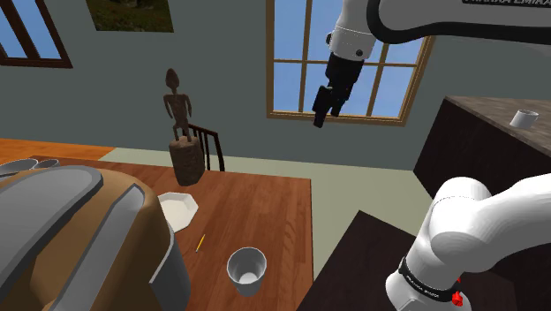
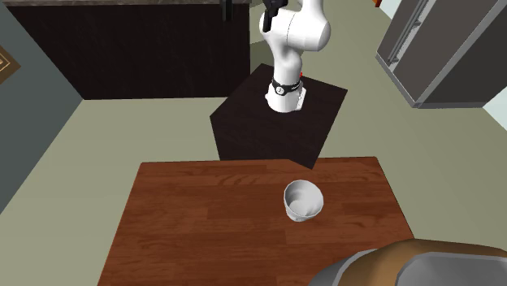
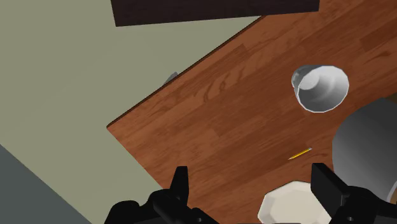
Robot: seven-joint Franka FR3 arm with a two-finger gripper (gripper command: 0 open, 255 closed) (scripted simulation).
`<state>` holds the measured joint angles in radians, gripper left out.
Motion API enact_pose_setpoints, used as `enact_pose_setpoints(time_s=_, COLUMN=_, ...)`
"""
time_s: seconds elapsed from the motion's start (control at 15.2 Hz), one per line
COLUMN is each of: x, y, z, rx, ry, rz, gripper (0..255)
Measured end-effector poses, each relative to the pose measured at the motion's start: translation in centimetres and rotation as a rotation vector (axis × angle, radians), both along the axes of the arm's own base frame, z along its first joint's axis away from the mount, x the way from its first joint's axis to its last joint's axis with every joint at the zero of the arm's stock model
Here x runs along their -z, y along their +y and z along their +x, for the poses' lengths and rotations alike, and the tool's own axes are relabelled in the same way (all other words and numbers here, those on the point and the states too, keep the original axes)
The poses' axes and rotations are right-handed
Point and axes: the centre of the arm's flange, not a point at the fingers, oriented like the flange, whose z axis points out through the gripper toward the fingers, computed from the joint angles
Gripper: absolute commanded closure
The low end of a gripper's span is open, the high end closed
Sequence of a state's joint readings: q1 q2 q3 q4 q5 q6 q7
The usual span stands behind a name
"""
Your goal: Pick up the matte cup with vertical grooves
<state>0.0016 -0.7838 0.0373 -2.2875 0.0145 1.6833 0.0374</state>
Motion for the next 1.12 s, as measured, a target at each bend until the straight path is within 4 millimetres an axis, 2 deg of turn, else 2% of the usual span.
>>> enact_pose_setpoints(time_s=0.07, x=0.0, y=0.0, z=0.0, rx=0.0, ry=0.0, rz=0.0, gripper=0)
enact_pose_setpoints(time_s=0.26, x=2.2, y=0.7, z=1.0, rx=-0.004, ry=0.012, rz=0.011, gripper=0)
enact_pose_setpoints(time_s=0.66, x=9.3, y=2.7, z=3.2, rx=-0.012, ry=0.044, rz=0.04, gripper=0)
enact_pose_setpoints(time_s=1.12, x=17.7, y=6.1, z=5.9, rx=-0.022, ry=0.08, rz=0.076, gripper=0)
